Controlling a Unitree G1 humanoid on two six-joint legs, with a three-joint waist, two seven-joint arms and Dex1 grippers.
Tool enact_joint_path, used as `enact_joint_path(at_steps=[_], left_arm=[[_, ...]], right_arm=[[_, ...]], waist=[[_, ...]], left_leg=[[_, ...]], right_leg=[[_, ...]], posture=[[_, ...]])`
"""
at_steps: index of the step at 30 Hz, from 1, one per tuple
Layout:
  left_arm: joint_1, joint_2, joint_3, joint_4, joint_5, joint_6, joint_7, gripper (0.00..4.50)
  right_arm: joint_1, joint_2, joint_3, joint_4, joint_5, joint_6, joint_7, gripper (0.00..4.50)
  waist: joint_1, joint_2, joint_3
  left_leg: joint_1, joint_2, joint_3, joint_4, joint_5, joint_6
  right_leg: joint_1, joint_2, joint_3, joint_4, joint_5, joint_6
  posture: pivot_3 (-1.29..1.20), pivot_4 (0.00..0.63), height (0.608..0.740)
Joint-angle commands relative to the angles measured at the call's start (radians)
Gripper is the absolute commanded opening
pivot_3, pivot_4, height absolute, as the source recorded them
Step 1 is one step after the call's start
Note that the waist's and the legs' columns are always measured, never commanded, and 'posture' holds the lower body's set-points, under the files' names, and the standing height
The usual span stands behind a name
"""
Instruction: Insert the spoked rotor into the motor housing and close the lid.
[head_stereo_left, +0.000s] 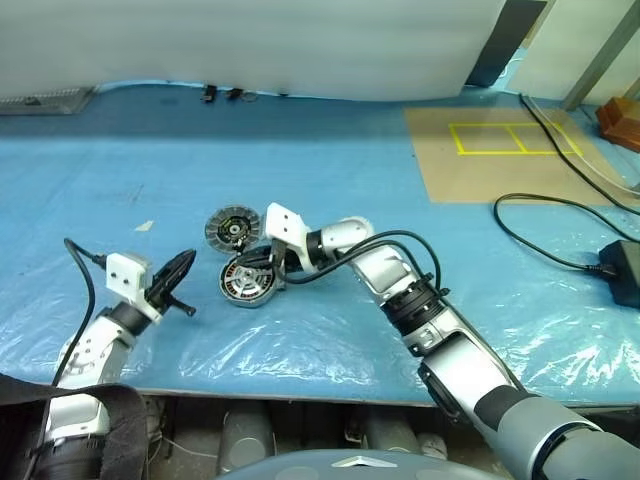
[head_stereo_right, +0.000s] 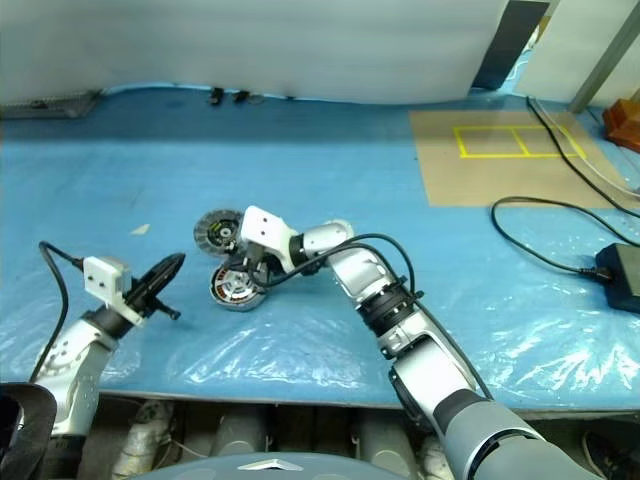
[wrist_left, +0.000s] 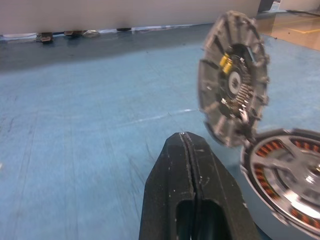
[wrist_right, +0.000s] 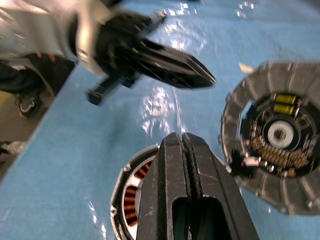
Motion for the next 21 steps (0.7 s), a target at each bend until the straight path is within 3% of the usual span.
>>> enact_joint_path(at_steps=[1, 12, 17, 21], left_arm=[[-0.135, 0.045, 0.013, 0.123, -0.032, 0.001, -0.076, 0.00], [-0.563, 0.103, -0.079, 0.536, -0.032, 0.091, -0.428, 0.00], [-0.668, 0.106, -0.142, 0.664, 0.024, 0.101, -0.546, 0.00], [-0.690, 0.105, -0.193, 0.646, 0.033, 0.161, -0.653, 0.00]], right_arm=[[-0.006, -0.055, -0.042, -0.114, 0.065, 0.058, 0.045, 0.03], [0.055, -0.210, -0.088, -0.291, 0.165, 0.241, 0.057, 0.03], [0.072, -0.229, -0.120, -0.337, 0.223, 0.323, 0.034, 0.03], [0.082, -0.245, -0.145, -0.372, 0.275, 0.388, 0.022, 0.03]], waist=[[0.004, 0.000, 0.000], [0.007, -0.002, 0.000], [0.011, -0.002, 0.000], [0.020, -0.002, 0.000]], left_leg=[[0.000, 0.000, 0.000, 0.000, 0.000, 0.000], [-0.002, -0.001, 0.000, 0.000, 0.003, -0.004], [-0.004, -0.001, 0.000, 0.000, 0.003, -0.004], [-0.004, -0.001, 0.000, -0.002, 0.003, -0.004]], right_leg=[[0.000, 0.000, 0.000, 0.000, 0.000, 0.000], [-0.001, 0.000, -0.001, -0.001, 0.000, 0.000], [-0.002, 0.000, -0.001, -0.001, 0.000, 0.000], [-0.003, 0.000, -0.001, -0.002, 0.000, 0.000]], posture=[[0.00, 0.150, 0.740], [0.00, 0.150, 0.740], [0.00, 0.150, 0.740], [0.00, 0.150, 0.740]])
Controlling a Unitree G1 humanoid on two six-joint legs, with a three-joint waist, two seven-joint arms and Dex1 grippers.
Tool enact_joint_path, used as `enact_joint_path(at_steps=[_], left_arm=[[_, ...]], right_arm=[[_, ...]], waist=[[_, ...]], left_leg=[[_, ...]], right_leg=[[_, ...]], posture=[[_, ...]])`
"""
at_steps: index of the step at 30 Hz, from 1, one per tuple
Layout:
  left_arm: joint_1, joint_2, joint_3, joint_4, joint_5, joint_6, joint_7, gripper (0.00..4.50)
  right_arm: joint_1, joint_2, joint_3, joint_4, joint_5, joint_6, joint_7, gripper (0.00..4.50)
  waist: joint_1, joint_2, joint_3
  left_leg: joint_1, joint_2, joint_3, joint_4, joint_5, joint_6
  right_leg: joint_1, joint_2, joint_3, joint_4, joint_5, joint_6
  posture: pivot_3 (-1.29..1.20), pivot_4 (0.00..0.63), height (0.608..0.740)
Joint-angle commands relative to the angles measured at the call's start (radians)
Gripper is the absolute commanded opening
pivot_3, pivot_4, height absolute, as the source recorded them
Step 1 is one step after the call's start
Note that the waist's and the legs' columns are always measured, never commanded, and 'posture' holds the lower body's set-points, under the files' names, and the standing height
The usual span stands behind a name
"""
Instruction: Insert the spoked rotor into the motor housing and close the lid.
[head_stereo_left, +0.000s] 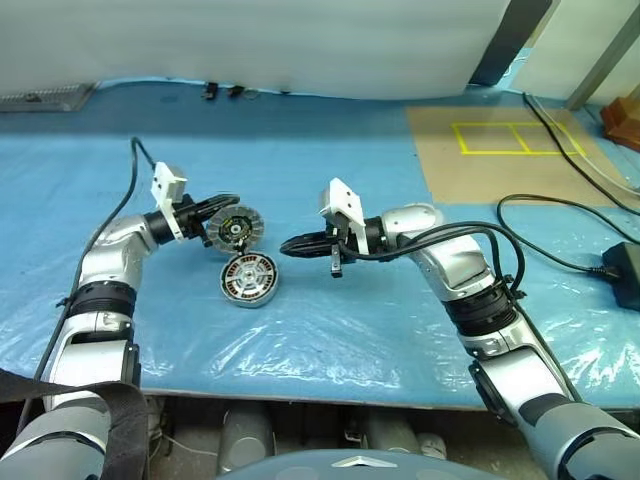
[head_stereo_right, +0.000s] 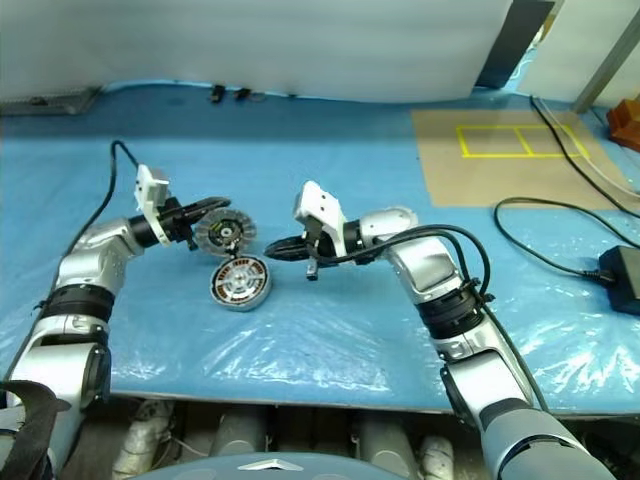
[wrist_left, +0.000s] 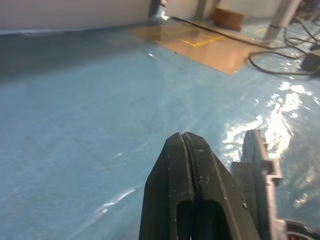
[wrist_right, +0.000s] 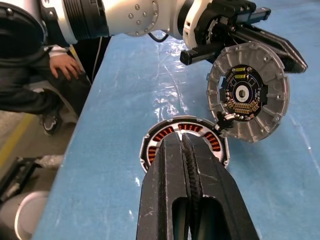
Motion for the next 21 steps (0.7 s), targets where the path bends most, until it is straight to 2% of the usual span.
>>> enact_joint_path(at_steps=[1, 6, 10, 14, 21], left_arm=[[-0.020, 0.020, -0.041, -0.051, 0.001, 0.062, -0.104, 0.00], [0.042, 0.048, -0.115, -0.213, 0.028, 0.100, -0.170, 0.00], [0.092, 0.060, -0.134, -0.344, 0.029, 0.119, -0.163, 0.00], [0.166, 0.065, -0.154, -0.482, 0.046, 0.091, -0.137, 0.00], [0.252, 0.065, -0.193, -0.589, 0.093, 0.008, -0.092, 0.00]], right_arm=[[-0.003, -0.017, -0.047, -0.053, 0.058, 0.040, -0.013, 0.03], [0.001, -0.026, -0.059, -0.058, 0.105, 0.079, -0.019, 0.03], [0.004, -0.043, -0.064, -0.077, 0.158, 0.126, -0.010, 0.03], [-0.003, -0.044, -0.083, -0.085, 0.211, 0.167, -0.017, 0.03], [-0.006, -0.032, -0.078, -0.080, 0.220, 0.158, -0.049, 0.03]], waist=[[0.007, 0.000, 0.000], [0.014, 0.000, 0.000], [0.015, 0.000, 0.000], [0.015, 0.001, 0.000], [0.013, 0.001, 0.000]], left_leg=[[0.000, 0.000, 0.000, 0.000, 0.000, 0.000], [-0.002, 0.000, 0.000, -0.001, 0.000, 0.000], [-0.002, 0.000, 0.001, -0.001, 0.000, 0.000], [-0.002, 0.000, 0.000, -0.001, 0.000, 0.000], [-0.003, 0.000, 0.001, -0.001, 0.000, 0.000]], right_leg=[[0.000, 0.000, 0.000, 0.000, 0.000, 0.000], [-0.002, 0.000, 0.000, 0.000, 0.000, 0.000], [-0.002, 0.000, 0.000, -0.001, 0.000, 0.000], [-0.002, -0.001, -0.001, -0.001, 0.000, 0.000], [-0.002, 0.000, -0.001, -0.001, 0.000, 0.000]], posture=[[0.00, 0.150, 0.740], [0.00, 0.150, 0.740], [0.00, 0.150, 0.740], [0.00, 0.150, 0.740], [0.00, 0.150, 0.740]])
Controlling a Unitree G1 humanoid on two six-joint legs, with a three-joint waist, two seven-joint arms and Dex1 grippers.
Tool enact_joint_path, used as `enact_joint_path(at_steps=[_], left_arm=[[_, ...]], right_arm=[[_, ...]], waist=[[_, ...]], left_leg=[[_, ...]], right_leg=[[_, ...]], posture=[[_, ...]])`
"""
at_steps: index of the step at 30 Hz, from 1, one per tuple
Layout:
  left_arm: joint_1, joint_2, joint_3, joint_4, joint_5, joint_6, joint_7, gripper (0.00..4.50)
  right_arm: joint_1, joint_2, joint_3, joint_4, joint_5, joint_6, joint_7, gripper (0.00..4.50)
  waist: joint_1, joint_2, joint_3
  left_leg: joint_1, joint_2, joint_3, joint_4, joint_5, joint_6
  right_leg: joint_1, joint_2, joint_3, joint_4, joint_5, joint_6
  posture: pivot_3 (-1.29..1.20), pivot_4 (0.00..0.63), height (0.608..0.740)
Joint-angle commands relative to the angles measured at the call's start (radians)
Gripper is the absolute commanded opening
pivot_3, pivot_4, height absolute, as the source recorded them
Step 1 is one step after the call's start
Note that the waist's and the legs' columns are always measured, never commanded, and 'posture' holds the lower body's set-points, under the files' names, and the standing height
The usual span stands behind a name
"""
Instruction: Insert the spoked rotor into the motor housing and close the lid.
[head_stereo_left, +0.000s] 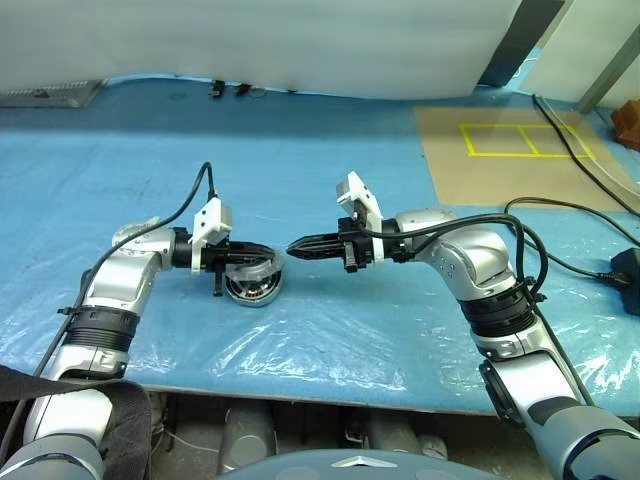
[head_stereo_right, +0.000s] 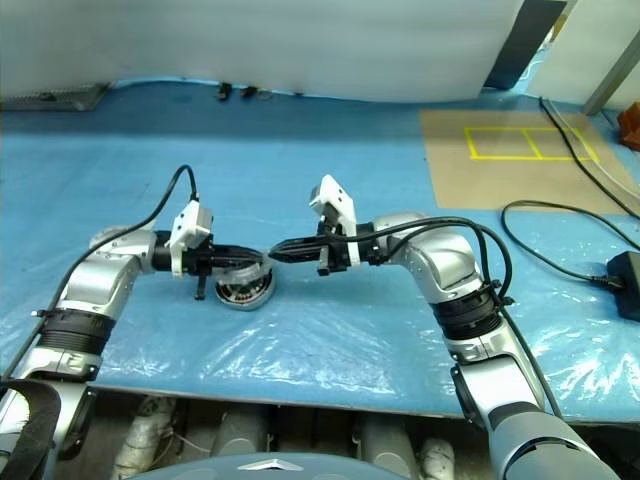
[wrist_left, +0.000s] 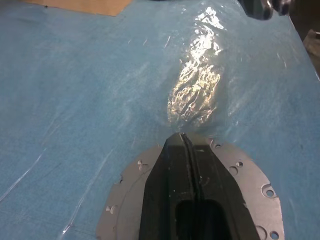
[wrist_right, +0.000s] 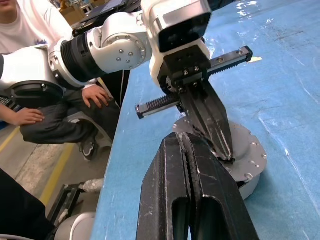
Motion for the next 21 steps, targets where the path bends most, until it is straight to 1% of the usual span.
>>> enact_joint_path(at_steps=[1, 4, 9, 12, 16, 20, 21], left_arm=[[0.057, 0.017, -0.020, -0.094, 0.027, -0.046, 0.027, 0.00], [0.122, 0.009, -0.047, -0.105, 0.071, -0.096, 0.068, 0.00], [0.237, 0.001, -0.063, -0.164, 0.095, -0.128, 0.140, 0.00], [0.276, -0.028, -0.008, -0.188, 0.068, -0.156, 0.226, 0.00], [0.308, -0.066, 0.103, -0.234, -0.012, -0.162, 0.332, 0.00], [0.367, -0.059, 0.178, -0.298, -0.075, -0.135, 0.384, 0.00], [0.387, -0.056, 0.195, -0.316, -0.085, -0.129, 0.397, 0.00]], right_arm=[[-0.011, 0.008, -0.014, -0.044, 0.026, -0.013, -0.015, 0.03], [-0.012, 0.022, -0.017, -0.045, 0.026, -0.024, -0.037, 0.03], [-0.011, 0.041, -0.004, -0.043, 0.008, -0.044, -0.071, 0.03], [-0.010, 0.059, -0.005, -0.023, -0.012, -0.076, -0.104, 0.03], [-0.014, 0.082, 0.000, 0.009, -0.028, -0.108, -0.126, 0.03], [-0.036, 0.109, 0.004, 0.058, -0.053, -0.149, -0.141, 0.03], [-0.046, 0.121, 0.004, 0.082, -0.064, -0.167, -0.147, 0.41]], waist=[[-0.003, 0.000, 0.000], [-0.005, 0.000, 0.000], [-0.006, 0.001, 0.000], [-0.006, 0.001, 0.000], [-0.007, 0.001, 0.000], [-0.008, 0.001, 0.000], [-0.010, 0.001, 0.000]], left_leg=[[0.000, 0.000, 0.000, 0.000, 0.000, 0.000], [0.000, 0.000, 0.000, -0.001, 0.000, 0.000], [0.000, 0.000, 0.000, -0.001, 0.000, 0.000], [0.002, 0.000, 0.000, -0.002, 0.000, 0.000], [0.004, 0.000, 0.001, -0.001, 0.000, 0.000], [0.003, 0.000, 0.000, -0.002, 0.000, 0.000], [0.002, 0.000, 0.000, -0.002, 0.000, 0.000]], right_leg=[[0.000, 0.000, 0.000, 0.000, 0.000, 0.000], [0.000, 0.000, 0.000, -0.001, 0.000, 0.000], [0.000, 0.000, 0.000, -0.002, 0.000, 0.000], [0.002, 0.000, 0.000, -0.002, 0.000, 0.000], [0.003, 0.000, 0.000, -0.001, 0.000, 0.000], [0.002, 0.000, 0.000, -0.002, 0.000, 0.000], [0.002, 0.000, 0.000, -0.003, 0.000, 0.000]], posture=[[0.00, 0.150, 0.740], [0.00, 0.150, 0.740], [0.00, 0.150, 0.740], [0.00, 0.150, 0.740], [0.00, 0.150, 0.740], [0.00, 0.150, 0.740], [0.00, 0.150, 0.740]])
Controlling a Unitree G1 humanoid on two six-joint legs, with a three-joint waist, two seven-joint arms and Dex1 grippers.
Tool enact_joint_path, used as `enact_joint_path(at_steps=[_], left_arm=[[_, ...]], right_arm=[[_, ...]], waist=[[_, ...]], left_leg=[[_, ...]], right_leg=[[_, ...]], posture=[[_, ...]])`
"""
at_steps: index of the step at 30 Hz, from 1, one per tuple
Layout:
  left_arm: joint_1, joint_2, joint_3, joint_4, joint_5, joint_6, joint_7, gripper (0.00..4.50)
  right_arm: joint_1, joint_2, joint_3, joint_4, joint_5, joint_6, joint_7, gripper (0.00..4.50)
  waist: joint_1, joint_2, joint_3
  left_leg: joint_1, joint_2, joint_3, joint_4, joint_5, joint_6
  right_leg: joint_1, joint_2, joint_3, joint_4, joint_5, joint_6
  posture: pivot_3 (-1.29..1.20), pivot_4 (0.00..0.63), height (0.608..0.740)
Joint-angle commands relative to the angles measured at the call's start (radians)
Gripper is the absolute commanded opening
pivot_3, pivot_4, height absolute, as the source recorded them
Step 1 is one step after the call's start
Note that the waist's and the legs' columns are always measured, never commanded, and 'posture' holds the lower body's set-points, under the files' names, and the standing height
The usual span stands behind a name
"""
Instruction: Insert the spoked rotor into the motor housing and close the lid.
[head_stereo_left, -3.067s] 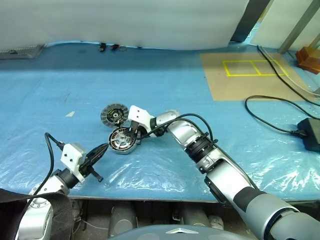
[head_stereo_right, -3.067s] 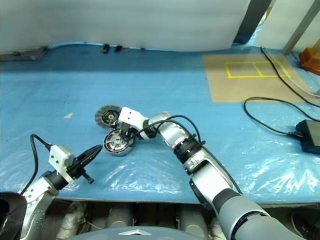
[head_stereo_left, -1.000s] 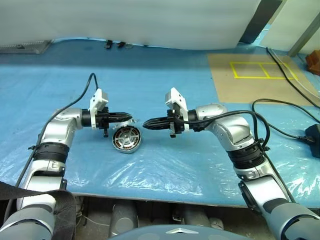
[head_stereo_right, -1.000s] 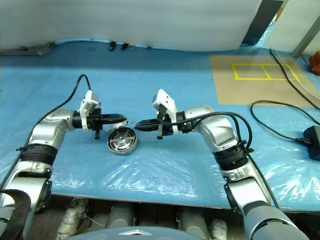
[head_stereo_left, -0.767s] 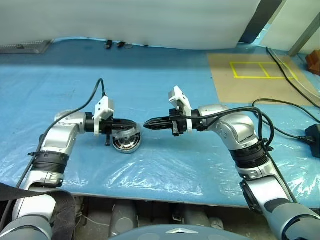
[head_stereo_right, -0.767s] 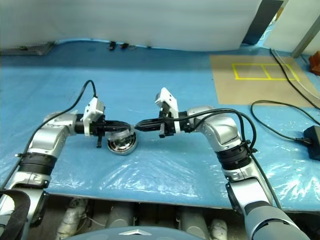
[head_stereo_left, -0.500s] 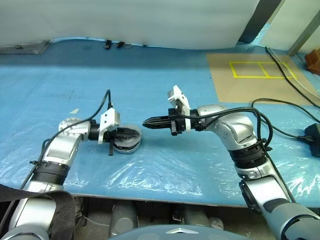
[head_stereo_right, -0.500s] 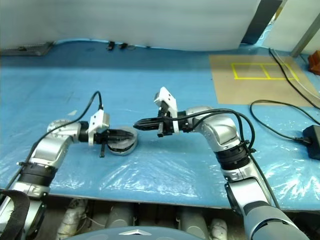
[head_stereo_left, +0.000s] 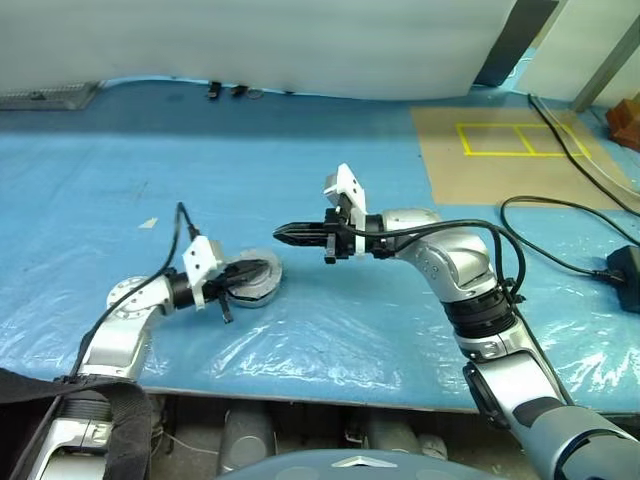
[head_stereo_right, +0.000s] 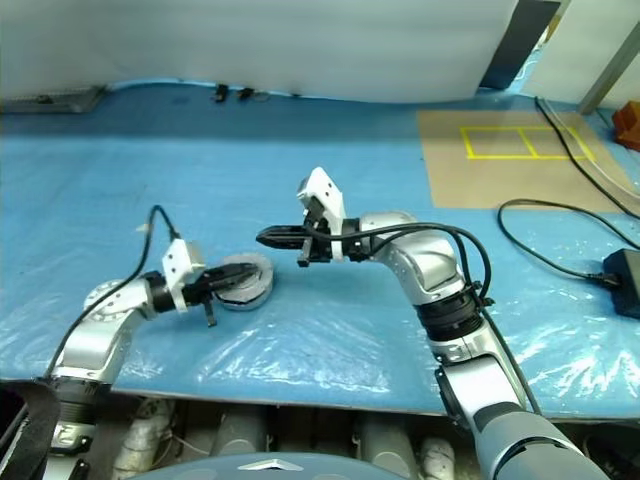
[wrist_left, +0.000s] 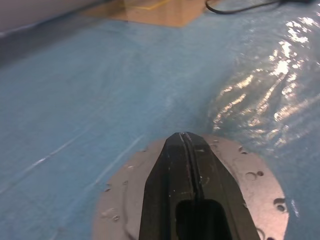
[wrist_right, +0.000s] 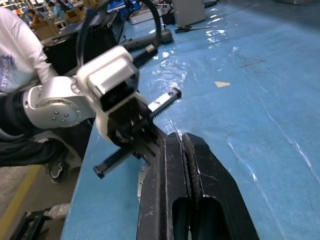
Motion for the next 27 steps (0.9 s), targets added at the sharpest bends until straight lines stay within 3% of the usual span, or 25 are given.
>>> enact_joint_path(at_steps=[1, 12, 20, 27], left_arm=[[0.058, 0.014, 0.076, -0.096, -0.051, 0.011, 0.048, 0.00], [0.341, -0.065, 0.133, -0.339, -0.093, 0.005, 0.213, 0.00], [0.525, -0.119, 0.169, -0.415, -0.107, -0.039, 0.253, 0.00], [0.634, -0.167, 0.217, -0.295, -0.086, -0.188, 0.253, 0.00]], right_arm=[[-0.054, 0.036, 0.004, 0.057, -0.034, -0.077, -0.022, 0.57], [-0.129, 0.125, 0.132, 0.269, -0.202, -0.278, 0.000, 4.47], [-0.122, 0.203, 0.161, 0.334, -0.222, -0.281, 0.033, 4.47], [-0.112, 0.226, 0.225, 0.425, -0.308, -0.361, 0.043, 4.47]], waist=[[-0.002, 0.000, 0.000], [-0.026, 0.000, 0.000], [-0.029, 0.000, 0.000], [-0.029, 0.000, 0.000]], left_leg=[[-0.001, 0.000, 0.000, 0.000, 0.000, 0.000], [-0.006, 0.000, 0.000, 0.000, 0.000, 0.000], [-0.006, 0.001, 0.000, 0.000, 0.000, 0.000], [-0.005, 0.001, 0.000, 0.000, -0.003, 0.004]], right_leg=[[-0.001, 0.000, 0.000, 0.000, 0.000, 0.000], [-0.005, 0.000, -0.001, -0.001, 0.000, 0.000], [-0.005, 0.001, 0.000, -0.001, 0.000, 0.000], [-0.005, 0.001, 0.000, -0.002, 0.000, 0.000]], posture=[[0.00, 0.150, 0.740], [0.00, 0.150, 0.740], [0.00, 0.150, 0.740], [0.00, 0.150, 0.740]])
